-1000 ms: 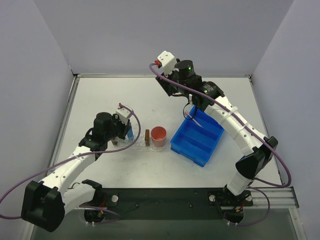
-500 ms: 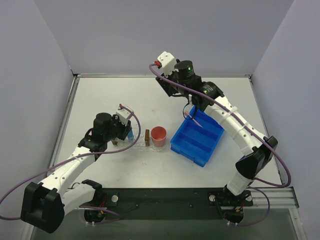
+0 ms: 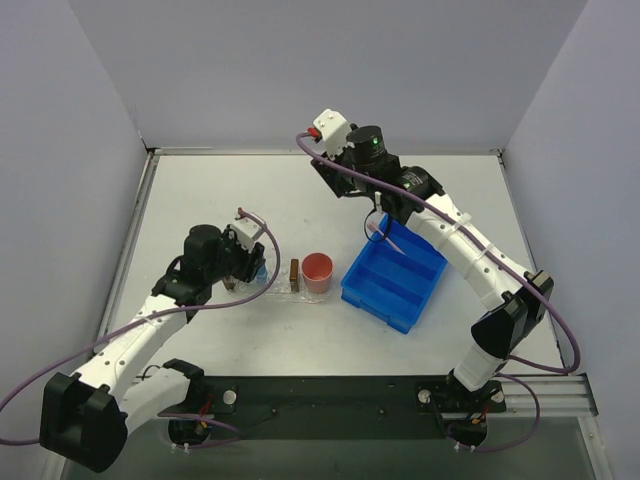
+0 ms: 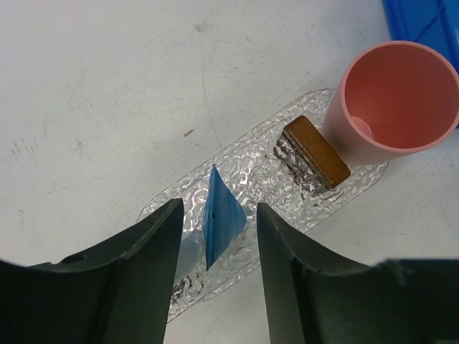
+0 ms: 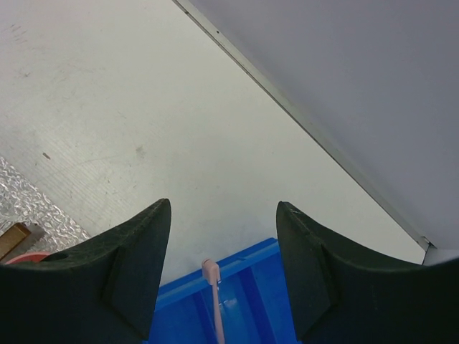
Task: Prepare toiletry sets of a toothbrush and toothpaste on the tray
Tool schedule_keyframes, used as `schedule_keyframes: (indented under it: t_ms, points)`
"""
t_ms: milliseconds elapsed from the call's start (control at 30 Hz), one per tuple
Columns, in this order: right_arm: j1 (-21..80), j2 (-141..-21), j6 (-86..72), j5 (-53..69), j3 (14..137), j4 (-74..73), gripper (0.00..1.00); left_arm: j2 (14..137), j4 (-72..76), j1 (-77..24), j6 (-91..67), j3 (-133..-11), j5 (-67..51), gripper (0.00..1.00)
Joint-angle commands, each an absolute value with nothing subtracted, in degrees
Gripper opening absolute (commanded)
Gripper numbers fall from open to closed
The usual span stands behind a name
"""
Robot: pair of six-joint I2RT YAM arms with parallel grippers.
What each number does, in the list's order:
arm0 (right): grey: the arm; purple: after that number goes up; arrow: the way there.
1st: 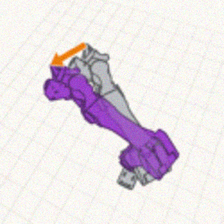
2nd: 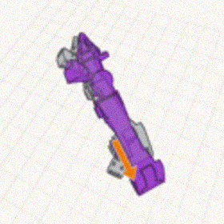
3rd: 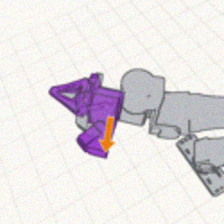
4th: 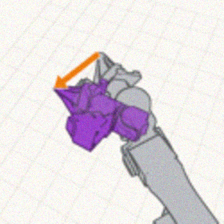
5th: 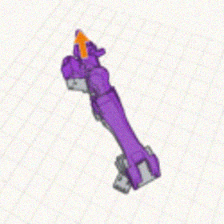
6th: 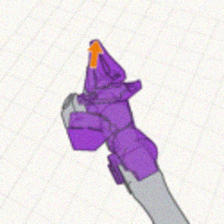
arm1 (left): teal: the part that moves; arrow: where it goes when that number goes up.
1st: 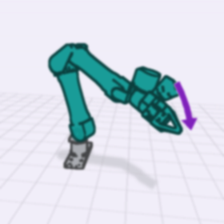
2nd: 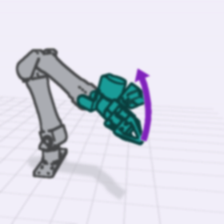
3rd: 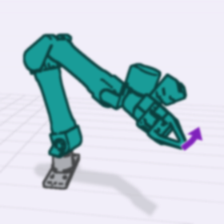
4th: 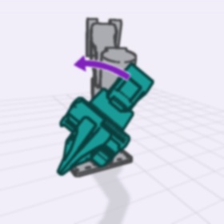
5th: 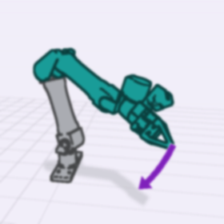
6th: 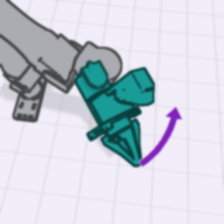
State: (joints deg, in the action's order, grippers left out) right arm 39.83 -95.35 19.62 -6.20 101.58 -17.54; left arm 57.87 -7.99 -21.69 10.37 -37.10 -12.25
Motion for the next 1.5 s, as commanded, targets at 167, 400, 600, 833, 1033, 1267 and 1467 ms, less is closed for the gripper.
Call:
schedule_keyframes:
  t_ms: [167,400,600,833,1033,1267,1467]
  points:
    - [39.99,-92.11,19.25,-6.94,98.44,-16.08,0.56,54.23,-10.54,-21.97,10.63,-43.94,-12.92,0.61]
    - [38.24,-88.95,17.41,-6.59,91.94,-17.05,0.56,53.79,-13.36,-21.97,9.14,-50.09,-14.49,0.63]
    - [33.85,-86.66,15.30,-4.05,86.58,-20.03,0.55,55.98,-14.85,-21.97,8.00,-57.99,-16.34,0.63]
    - [24.27,-84.64,14.41,8.33,79.90,-23.99,0.50,62.04,-20.03,-21.97,7.38,-66.26,-21.00,0.63]
    - [17.14,-85.25,15.81,18.79,76.82,-27.33,0.48,65.38,-21.62,-21.97,7.29,-69.61,-22.68,0.63]
    - [15.47,-87.36,19.51,22.76,74.97,-28.65,0.47,68.46,-21.88,-21.97,7.30,-72.15,-23.12,0.63]
    - [15.29,-91.49,21.44,24.17,76.29,-28.65,0.47,70.31,-22.24,-21.97,7.38,-74.35,-22.24,0.63]
